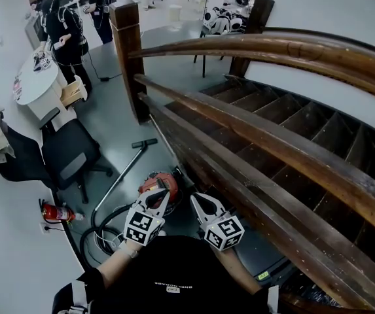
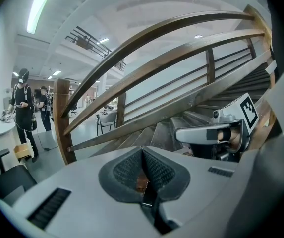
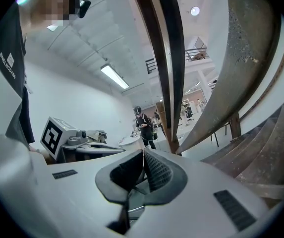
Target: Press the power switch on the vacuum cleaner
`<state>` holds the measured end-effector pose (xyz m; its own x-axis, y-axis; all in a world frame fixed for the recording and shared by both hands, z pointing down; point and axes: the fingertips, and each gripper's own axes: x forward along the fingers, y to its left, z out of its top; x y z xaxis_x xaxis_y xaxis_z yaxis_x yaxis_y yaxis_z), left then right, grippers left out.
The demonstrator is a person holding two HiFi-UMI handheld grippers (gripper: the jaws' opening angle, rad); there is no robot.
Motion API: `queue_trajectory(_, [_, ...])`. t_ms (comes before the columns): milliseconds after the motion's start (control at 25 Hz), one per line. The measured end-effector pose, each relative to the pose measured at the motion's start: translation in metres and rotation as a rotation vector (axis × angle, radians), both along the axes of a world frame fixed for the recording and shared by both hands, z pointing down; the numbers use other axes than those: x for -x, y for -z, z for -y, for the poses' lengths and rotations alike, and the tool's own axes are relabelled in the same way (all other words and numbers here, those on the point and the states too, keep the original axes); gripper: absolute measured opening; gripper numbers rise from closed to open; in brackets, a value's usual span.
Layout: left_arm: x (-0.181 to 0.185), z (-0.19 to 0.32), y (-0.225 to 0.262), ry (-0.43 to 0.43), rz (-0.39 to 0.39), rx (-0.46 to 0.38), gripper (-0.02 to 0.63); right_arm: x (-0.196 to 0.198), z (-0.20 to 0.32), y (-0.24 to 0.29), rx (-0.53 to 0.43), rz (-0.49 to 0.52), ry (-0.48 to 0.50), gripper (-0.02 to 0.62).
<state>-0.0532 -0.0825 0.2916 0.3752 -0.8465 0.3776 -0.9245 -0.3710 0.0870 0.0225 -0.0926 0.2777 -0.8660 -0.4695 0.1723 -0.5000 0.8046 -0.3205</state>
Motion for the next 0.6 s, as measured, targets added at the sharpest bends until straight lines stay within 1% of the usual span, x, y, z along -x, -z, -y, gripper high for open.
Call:
queue_trajectory(360, [-0.0071, -0.0052, -0.0018, -0.015, 0.004, 0.006, 0.015, -0.0029, -0.0032, -0.0048, 0.016, 0.003, -0.009, 0.028])
queue_trajectory(600, [-0.0077, 0.0002, -0.0026, -0.013, 0.009, 0.004, 0.015, -0.0040, 0.0014, -0.0056, 0.014, 0.004, -0.010, 0.028])
